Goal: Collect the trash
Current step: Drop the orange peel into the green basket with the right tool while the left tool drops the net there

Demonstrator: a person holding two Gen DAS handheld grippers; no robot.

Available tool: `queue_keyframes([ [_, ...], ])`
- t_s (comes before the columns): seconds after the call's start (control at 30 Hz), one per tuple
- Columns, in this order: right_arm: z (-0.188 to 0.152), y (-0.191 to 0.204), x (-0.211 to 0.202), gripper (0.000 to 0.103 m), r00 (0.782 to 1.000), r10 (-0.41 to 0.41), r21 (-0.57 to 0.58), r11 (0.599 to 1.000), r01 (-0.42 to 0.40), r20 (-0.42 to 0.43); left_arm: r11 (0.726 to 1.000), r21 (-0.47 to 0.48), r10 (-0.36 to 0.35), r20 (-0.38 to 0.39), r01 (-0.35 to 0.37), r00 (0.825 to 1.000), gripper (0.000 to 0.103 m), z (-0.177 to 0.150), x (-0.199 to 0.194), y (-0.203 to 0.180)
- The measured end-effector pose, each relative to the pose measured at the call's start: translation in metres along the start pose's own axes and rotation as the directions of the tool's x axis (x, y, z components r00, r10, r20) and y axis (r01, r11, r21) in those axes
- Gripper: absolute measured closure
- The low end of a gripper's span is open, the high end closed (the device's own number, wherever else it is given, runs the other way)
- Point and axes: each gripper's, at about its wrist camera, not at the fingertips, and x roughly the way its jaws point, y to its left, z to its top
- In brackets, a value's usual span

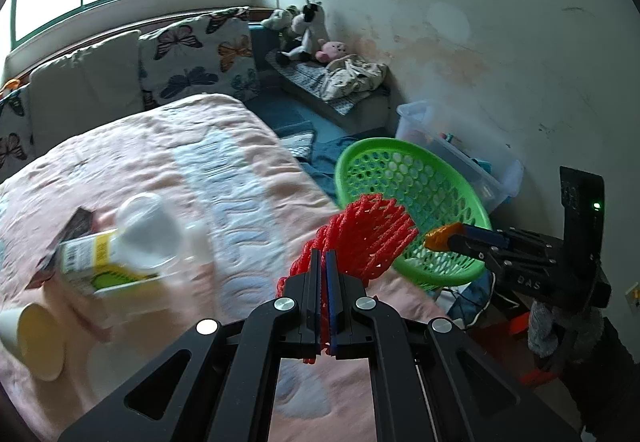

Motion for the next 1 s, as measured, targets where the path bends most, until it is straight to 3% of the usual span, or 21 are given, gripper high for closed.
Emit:
queue_keyframes([
  [0.23,-0.005,-0.038,0.005,0.070,0.998,-0.068,0.059,0.996,0.069,-0.020,0.999,0.033,-0.033,-0.024,0.033,0.999,0.100,0.016,0.024,-0.026],
  [0.5,-0.006,-0.057,0.015,0.066,0.996,-0.080,0.119,0.989,0.083,-0.031,0.997,0.047,-0.052,-0.051,0.054,0.997,0.100,0.029,0.045,-0.044],
  [0.63,-0.005,-0.059,0.014,0.055,0.997,-0.074,0.124,0.989,0.077,-0.023,0.996,0.056,-0.061,-0.067,0.064,0.996,0.100,0.033,0.056,-0.054],
  [1.0,-0.012,-0.066,-0.003,0.047,0.996,-0.086,0.135,0.987,0.084,0.003,0.995,0.048,-0.081,-0.122,0.088,0.989,0.100,0.042,0.091,-0.074],
])
